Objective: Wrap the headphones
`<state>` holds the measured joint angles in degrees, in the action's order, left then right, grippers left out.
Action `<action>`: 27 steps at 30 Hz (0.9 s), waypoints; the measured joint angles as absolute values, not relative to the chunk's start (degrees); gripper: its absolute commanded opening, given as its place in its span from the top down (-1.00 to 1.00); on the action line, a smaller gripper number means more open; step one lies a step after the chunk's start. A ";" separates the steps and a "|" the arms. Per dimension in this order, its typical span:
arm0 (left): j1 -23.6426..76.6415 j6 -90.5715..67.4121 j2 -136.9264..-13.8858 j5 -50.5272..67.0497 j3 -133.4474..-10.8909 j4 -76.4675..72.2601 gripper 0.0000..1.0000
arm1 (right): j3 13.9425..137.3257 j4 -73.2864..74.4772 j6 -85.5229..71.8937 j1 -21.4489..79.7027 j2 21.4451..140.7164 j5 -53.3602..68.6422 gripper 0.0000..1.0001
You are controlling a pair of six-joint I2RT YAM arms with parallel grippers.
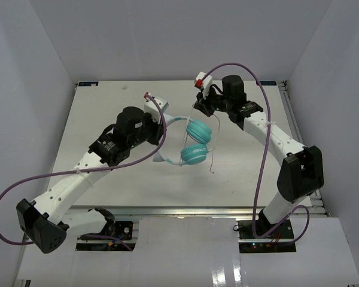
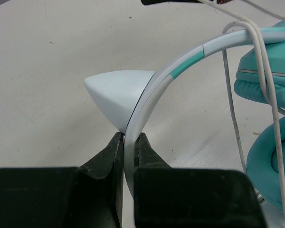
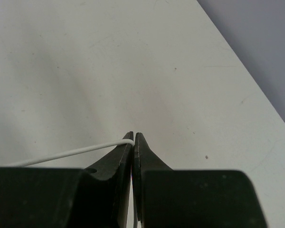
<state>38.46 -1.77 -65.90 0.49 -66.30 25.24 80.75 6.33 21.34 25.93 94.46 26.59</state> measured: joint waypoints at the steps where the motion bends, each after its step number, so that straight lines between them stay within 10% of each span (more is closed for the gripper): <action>1: 38.46 -1.57 -66.02 0.44 -66.88 25.61 1.00 | 80.76 6.00 20.64 25.53 94.47 27.64 0.85; 27: 39.06 9.90 -69.23 -0.75 -82.95 34.89 1.00 | 83.48 6.11 19.05 16.39 98.90 46.04 0.74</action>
